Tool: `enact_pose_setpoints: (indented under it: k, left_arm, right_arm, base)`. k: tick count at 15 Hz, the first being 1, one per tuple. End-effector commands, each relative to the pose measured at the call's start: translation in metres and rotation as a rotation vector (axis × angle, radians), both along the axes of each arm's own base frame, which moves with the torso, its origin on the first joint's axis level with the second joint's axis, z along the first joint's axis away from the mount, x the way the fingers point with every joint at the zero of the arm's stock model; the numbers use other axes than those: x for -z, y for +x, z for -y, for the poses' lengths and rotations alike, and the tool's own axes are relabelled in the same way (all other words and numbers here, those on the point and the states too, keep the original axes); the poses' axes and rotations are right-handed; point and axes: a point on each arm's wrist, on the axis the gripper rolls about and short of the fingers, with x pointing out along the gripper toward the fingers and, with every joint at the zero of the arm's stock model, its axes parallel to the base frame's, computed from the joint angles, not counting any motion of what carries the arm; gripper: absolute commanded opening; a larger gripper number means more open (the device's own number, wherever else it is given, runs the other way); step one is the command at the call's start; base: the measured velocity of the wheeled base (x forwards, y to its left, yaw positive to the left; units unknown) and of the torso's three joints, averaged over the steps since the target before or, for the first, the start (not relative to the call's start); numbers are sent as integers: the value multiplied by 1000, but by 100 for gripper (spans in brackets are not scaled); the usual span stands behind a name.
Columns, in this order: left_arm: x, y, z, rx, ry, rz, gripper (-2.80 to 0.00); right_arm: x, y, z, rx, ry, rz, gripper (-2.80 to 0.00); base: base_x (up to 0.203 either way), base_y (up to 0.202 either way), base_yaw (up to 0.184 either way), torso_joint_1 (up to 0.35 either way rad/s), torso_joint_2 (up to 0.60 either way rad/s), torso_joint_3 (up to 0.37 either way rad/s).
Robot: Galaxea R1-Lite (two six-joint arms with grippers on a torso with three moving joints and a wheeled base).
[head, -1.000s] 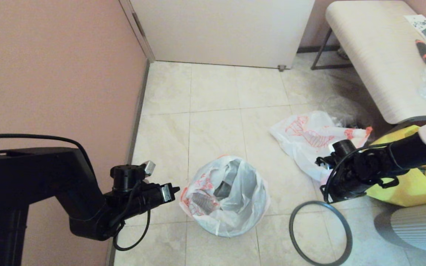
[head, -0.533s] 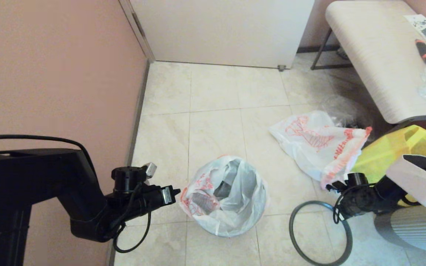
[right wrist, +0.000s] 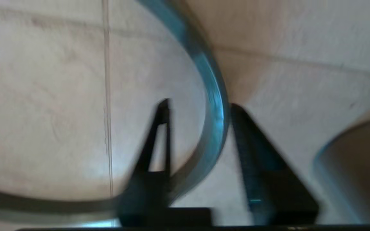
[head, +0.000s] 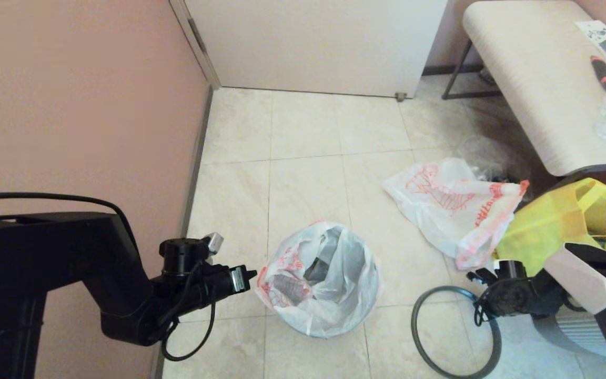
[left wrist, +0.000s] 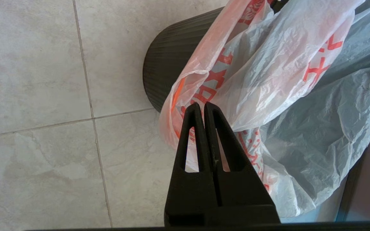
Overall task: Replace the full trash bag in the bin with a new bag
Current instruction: Place the trash can ring on the trash can
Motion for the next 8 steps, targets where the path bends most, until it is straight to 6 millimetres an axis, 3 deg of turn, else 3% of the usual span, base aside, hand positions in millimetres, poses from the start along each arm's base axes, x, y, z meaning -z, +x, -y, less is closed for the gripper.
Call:
enact_pose_setpoints:
  k: [1,6,7,8]
  left_arm:
    - [1,1,0,1,-2,2,-280]
    - [1,0,0,3,2,4,-280]
    - [0,0,0,3,0,5,-280]
    - [0,1,0,3,0,5,-280]
  right_arm:
    - [13,3,2,-1,-2,3,0]
    - [21,15,6,-1,-12,35,0]
    - [23,17,8,-3,-15,36,-159]
    - [24,16,8,-10,-19,23,-280]
  base:
    - [0,0,0,0,0,0]
    - [0,0,0,0,0,0]
    - [0,0,0,0,0,0]
    - [0,0,0,0,0,0]
